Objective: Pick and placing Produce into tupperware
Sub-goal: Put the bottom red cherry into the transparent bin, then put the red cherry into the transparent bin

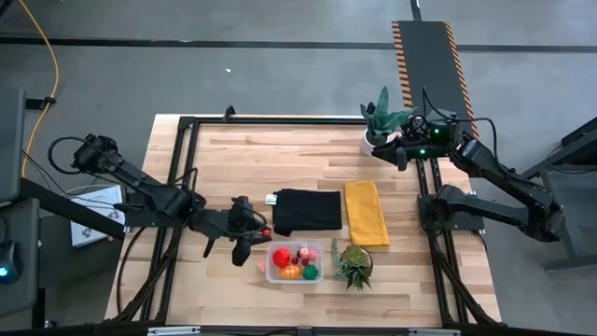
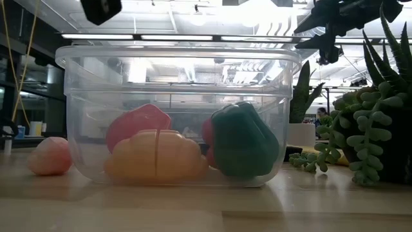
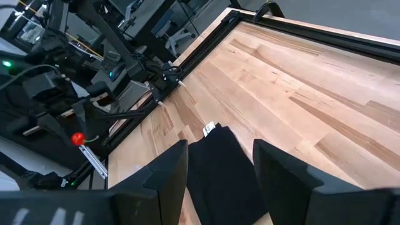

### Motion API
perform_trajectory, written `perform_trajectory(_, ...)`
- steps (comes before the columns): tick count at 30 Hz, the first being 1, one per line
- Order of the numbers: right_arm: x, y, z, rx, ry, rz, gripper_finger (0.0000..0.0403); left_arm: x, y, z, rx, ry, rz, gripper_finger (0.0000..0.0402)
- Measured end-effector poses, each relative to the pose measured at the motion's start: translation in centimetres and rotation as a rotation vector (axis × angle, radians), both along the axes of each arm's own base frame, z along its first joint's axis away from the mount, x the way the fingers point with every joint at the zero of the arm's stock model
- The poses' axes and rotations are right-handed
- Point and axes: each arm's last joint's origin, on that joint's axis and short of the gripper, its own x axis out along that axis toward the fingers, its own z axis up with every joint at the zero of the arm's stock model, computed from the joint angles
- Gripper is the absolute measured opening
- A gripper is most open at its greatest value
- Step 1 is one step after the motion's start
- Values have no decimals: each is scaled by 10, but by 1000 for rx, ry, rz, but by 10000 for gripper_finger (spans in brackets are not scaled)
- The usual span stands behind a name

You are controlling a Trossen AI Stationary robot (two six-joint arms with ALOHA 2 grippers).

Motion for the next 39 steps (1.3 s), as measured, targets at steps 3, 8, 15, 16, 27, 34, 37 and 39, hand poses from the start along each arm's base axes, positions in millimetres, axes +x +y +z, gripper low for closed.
perform_trajectory(3,0,0,0,-5,0,3,171,5,6,4,17,20,-16,128)
perform_trajectory(8,0,0,0,-21,1,15,171,22,16,14,39,48,-75,135)
perform_trajectory(15,0,1,0,-26,-3,32,171,58,19,24,86,183,-199,100)
perform_trajectory(16,0,1,0,-27,-3,34,171,64,19,26,89,197,-217,95)
perform_trajectory(27,-1,2,-1,-44,14,56,171,74,17,35,122,285,-232,50)
perform_trajectory(34,-1,2,-2,-49,23,61,171,70,17,32,106,334,-255,46)
perform_trajectory(37,-1,2,-3,-48,26,62,171,68,17,30,101,362,-273,49)
perform_trajectory(39,-1,2,-3,-45,24,66,171,66,17,28,101,389,-274,50)
